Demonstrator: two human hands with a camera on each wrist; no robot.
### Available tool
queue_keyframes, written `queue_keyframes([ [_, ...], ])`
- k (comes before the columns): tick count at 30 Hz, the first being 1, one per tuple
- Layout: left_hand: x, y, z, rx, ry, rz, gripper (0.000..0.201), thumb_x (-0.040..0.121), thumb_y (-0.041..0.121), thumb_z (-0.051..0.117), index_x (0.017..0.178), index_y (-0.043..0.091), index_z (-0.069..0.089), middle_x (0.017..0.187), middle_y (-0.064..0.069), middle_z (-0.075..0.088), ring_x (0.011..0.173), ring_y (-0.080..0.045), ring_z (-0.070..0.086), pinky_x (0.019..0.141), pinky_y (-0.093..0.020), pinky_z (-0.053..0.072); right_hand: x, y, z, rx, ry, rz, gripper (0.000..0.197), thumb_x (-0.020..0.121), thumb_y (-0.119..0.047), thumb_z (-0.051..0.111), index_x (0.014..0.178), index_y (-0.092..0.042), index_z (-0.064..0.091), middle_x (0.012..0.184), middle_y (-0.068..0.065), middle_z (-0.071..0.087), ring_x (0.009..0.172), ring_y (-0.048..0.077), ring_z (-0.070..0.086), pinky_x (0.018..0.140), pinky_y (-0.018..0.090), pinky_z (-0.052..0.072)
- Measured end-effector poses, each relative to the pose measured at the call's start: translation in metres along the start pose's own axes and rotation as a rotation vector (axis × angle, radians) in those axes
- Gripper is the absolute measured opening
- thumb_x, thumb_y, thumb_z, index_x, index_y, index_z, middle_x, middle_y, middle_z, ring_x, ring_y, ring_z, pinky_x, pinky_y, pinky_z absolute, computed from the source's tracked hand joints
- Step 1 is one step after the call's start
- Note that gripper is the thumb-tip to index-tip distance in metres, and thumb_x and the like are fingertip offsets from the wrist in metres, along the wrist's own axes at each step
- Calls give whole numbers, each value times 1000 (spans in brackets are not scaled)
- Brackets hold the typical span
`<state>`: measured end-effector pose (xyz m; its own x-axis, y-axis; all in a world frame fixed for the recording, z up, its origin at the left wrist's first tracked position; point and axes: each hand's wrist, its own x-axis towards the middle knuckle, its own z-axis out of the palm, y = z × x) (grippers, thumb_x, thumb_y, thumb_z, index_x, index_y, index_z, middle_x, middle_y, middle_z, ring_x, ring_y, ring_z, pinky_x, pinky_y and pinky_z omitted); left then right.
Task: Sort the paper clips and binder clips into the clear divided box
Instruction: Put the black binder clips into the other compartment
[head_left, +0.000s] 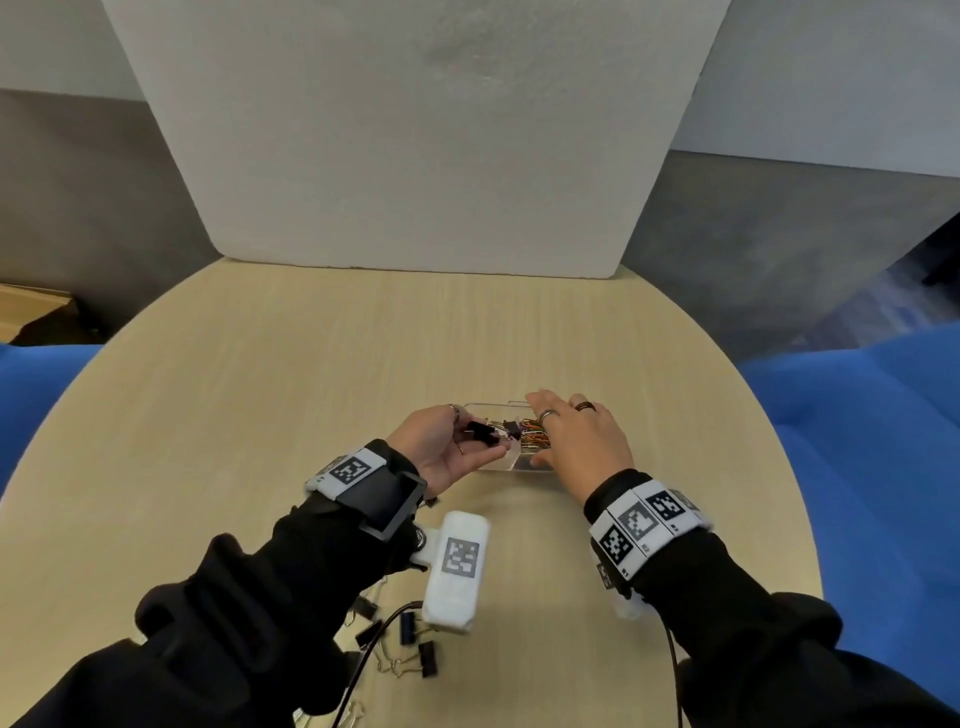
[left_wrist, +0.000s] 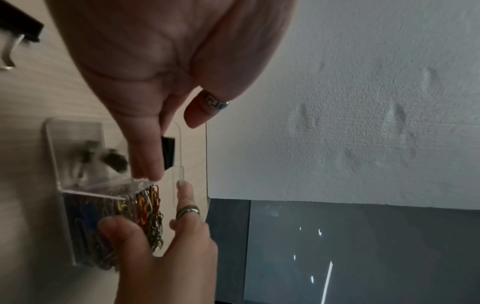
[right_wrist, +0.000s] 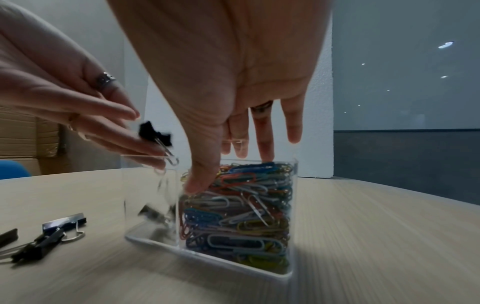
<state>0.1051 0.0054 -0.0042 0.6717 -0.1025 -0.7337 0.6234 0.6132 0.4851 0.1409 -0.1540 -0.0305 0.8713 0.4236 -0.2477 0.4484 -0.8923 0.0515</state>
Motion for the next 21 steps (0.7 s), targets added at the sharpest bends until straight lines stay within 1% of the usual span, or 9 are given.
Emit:
queue_keyframes([
  [2, -2, 1, -2, -4, 8, -1, 13, 95, 4, 32, 98, -1, 44, 104, -28, 54, 83, -37, 61, 63, -38, 56, -1, 0, 1, -17, 6, 2, 73, 87, -39, 56, 145, -19, 16, 153, -2, 22, 130, 25, 32, 106, 38, 27],
  [4, -6, 3, -3, 11, 18, -6, 13, 96, 5, 34, 101, -1, 44, 101, -28, 54, 95, -38, 60, 75, -43, 49, -1, -1, 0, -39, 10, 6, 73, 88, -39, 55, 145, -19, 15, 153, -2, 20, 130, 26, 32, 105, 38, 27],
  [6, -9, 5, -4, 33, 24, 2, 15, 96, 7, 35, 106, -1, 43, 111, -30, 51, 107, -40, 56, 79, -44, 48, -3, -4, -2, -70, 8, 9, 72, 89, -37, 54, 145, -18, 14, 153, -1, 19, 131, 27, 31, 106, 39, 26],
  [7, -11, 6, -6, 51, 24, 13, 16, 96, 7, 36, 107, -1, 44, 116, -30, 50, 108, -39, 56, 78, -44, 49, -4, -5, -2, -88, 8, 11, 70, 90, -35, 53, 146, -18, 13, 153, 0, 19, 131, 27, 31, 107, 40, 25],
  [9, -15, 8, -11, 113, 32, 52, 20, 96, 9, 37, 109, -1, 48, 120, -26, 52, 99, -36, 60, 77, -38, 55, -7, -8, -2, -122, 16, 21, 67, 92, -30, 51, 146, -16, 13, 153, 1, 19, 131, 28, 31, 107, 42, 24],
  [11, -19, 9, -20, 193, 41, 106, 26, 97, 11, 36, 115, -1, 50, 119, -20, 56, 90, -30, 64, 77, -34, 55, -8, -9, -2, -145, 23, 35, 65, 94, -27, 49, 146, -15, 12, 153, 2, 18, 131, 29, 30, 107, 43, 24],
  [13, -26, 10, -33, 290, 52, 158, 29, 97, 12, 37, 119, 1, 52, 117, -16, 60, 86, -25, 65, 78, -32, 54, -9, -11, -2, -168, 31, 50, 64, 94, -26, 48, 146, -14, 11, 153, 2, 18, 131, 29, 30, 106, 43, 25],
  [17, -42, 15, -74, 548, 113, 242, 29, 97, 13, 41, 122, 6, 55, 115, -11, 62, 90, -24, 65, 77, -30, 54, -13, -18, 0, -192, 65, 85, 67, 94, -23, 47, 146, -13, 6, 153, 3, 17, 131, 28, 31, 104, 44, 28],
  [21, -54, 14, -120, 789, 243, 252, 29, 95, 15, 45, 123, 12, 54, 112, -4, 62, 93, -21, 62, 82, -32, 50, -19, -26, -4, -263, 71, 121, 70, 94, -25, 46, 146, -13, 1, 155, 3, 11, 132, 30, 28, 106, 48, 25],
])
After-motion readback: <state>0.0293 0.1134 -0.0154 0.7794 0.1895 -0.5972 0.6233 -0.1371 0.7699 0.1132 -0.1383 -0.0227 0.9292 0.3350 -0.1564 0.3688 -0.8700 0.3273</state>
